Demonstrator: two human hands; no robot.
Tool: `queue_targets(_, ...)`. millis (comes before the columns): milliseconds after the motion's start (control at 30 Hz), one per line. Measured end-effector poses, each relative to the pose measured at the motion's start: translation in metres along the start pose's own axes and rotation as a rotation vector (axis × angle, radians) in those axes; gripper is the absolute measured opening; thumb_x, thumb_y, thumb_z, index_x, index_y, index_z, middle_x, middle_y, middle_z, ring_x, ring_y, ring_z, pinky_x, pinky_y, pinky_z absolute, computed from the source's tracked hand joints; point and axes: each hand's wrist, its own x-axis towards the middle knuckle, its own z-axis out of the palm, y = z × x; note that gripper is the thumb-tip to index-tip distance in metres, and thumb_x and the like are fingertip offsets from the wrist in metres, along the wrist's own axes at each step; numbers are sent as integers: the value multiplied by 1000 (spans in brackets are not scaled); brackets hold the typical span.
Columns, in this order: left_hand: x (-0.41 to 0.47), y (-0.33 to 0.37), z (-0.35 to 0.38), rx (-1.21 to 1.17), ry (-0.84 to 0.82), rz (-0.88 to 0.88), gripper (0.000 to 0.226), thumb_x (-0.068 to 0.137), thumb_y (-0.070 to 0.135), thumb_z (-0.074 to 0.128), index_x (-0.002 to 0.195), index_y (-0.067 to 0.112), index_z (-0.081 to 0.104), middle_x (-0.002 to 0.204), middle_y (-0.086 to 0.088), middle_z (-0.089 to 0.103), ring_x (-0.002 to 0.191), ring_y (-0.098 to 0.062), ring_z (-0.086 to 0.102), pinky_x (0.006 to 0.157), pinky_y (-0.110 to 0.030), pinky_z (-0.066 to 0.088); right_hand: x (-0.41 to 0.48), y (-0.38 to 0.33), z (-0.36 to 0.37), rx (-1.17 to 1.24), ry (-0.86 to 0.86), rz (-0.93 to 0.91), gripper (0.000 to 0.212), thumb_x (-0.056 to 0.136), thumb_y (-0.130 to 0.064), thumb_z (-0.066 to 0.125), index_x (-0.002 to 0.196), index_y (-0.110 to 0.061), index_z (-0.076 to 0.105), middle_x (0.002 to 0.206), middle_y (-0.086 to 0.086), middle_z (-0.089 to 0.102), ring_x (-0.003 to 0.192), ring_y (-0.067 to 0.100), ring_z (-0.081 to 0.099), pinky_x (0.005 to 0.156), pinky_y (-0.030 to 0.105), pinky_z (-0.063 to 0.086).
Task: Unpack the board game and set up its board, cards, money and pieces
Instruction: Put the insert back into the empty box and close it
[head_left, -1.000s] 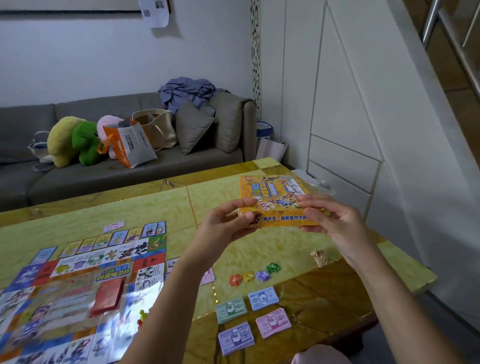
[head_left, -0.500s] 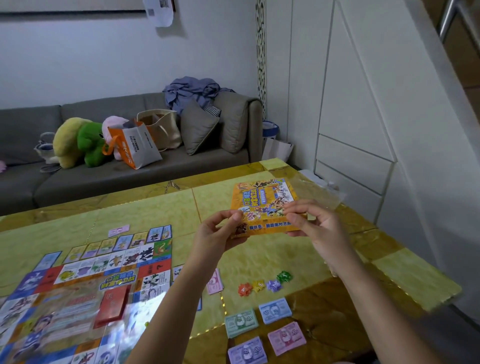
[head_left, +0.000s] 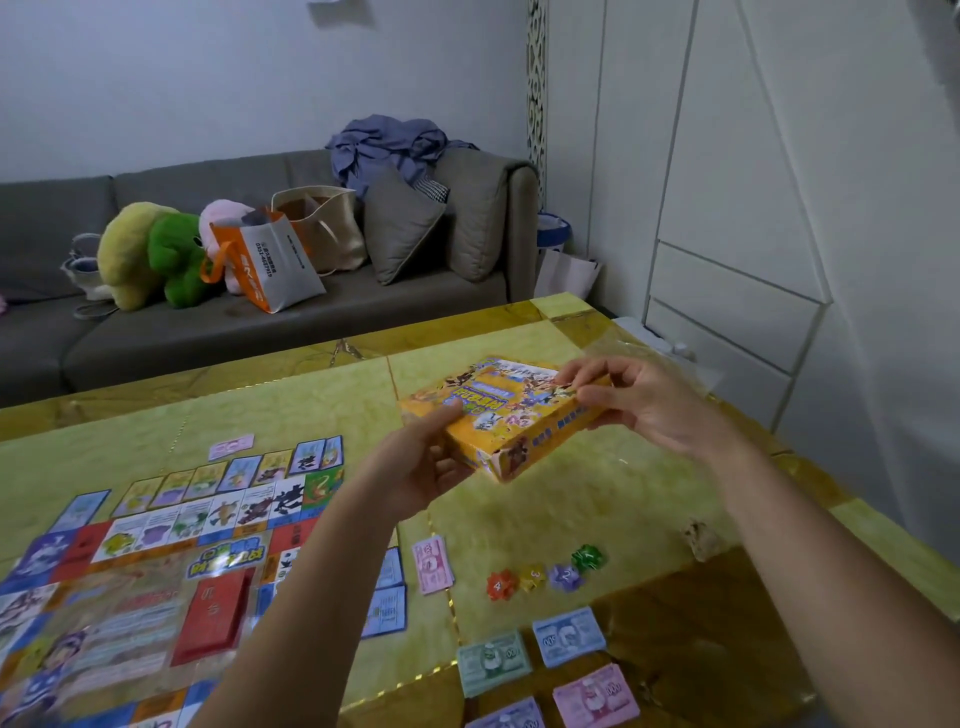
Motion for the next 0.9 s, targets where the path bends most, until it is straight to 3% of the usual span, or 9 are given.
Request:
queue_targets(133, 15, -1, -6, -170, -55, -105, 25, 92, 19, 57, 99, -5, 56, 91, -19, 63, 60, -24, 70, 53, -26, 59, 14, 12, -17, -64, 119, 67, 38, 72, -21, 72, 110, -19, 66, 121, 3, 63, 85, 20, 69, 69, 24, 57)
queue_targets(267, 41, -11, -4, -299, 55, -50, 14, 93, 8, 55, 97, -5, 53, 94, -19, 61, 76, -31, 66, 53, -33, 59, 15, 41, -36, -383, 265, 252, 33, 90, -15, 62, 122, -22, 55, 130, 2, 56, 87, 19, 66, 77, 25, 55)
queue_targets(400, 64, -22, 2, -430, 178, -22, 11, 94, 3, 53, 86, -4, 51, 87, -18, 58, 83, -33, 59, 58, -36, 57, 1, 73, -43, -893, 159, 392, 30, 91, -22, 62, 121, -19, 62, 117, -3, 64, 97, 11, 61, 72, 16, 46)
queue_targets(500, 83, -33, 4, -455, 226, -12, 11, 96, 4, 52, 104, -3, 51, 87, -17, 56, 94, -33, 60, 77, -38, 56, -3, 85, -40, -1016, 134, 421, 26, 89, -24, 65, 114, -18, 68, 114, -1, 68, 99, 11, 62, 76, 19, 43)
queue_targets(567, 96, -39, 4, -420, 274, -27, 27, 96, 5, 52, 121, -1, 47, 101, -18, 58, 116, -34, 55, 79, -40, 53, -3, 89, -40, -1064, 143, 409, 23, 88, -25, 66, 110, -18, 70, 111, -1, 69, 96, 10, 62, 77, 19, 41)
queue_targets(633, 105, -45, 2, -407, 328, -52, 39, 95, 6, 53, 132, -1, 43, 126, -20, 54, 124, -34, 50, 76, -37, 54, -3, 91, -38, -1096, 148, 389, 20, 88, -24, 65, 106, -18, 72, 108, -1, 70, 91, 9, 61, 76, 19, 41)
queue_targets(700, 106, -48, 0, -405, 393, -54, 41, 95, 6, 54, 134, -1, 43, 130, -19, 52, 124, -34, 50, 85, -40, 50, -2, 93, -36, -1140, 152, 374, 18, 89, -24, 64, 103, -16, 73, 103, 0, 71, 89, 10, 62, 74, 19, 41)
queue_targets(767, 105, -50, -5, -364, 427, -30, 41, 93, 6, 57, 131, 0, 45, 112, -18, 57, 115, -33, 56, 81, -42, 51, -1, 95, -35, -1166, 165, 376, 17, 89, -26, 64, 100, -16, 74, 99, 0, 72, 84, 11, 62, 68, 20, 41)
queue_targets(900, 91, -49, -12, -250, 367, -89, 31, 96, 14, 54, 123, -1, 49, 90, -21, 63, 66, -31, 66, 42, -35, 55, 2, 95, -36, -1192, 113, 401, 17, 89, -27, 64, 99, -17, 74, 99, -1, 71, 77, 7, 57, 58, 14, 37)
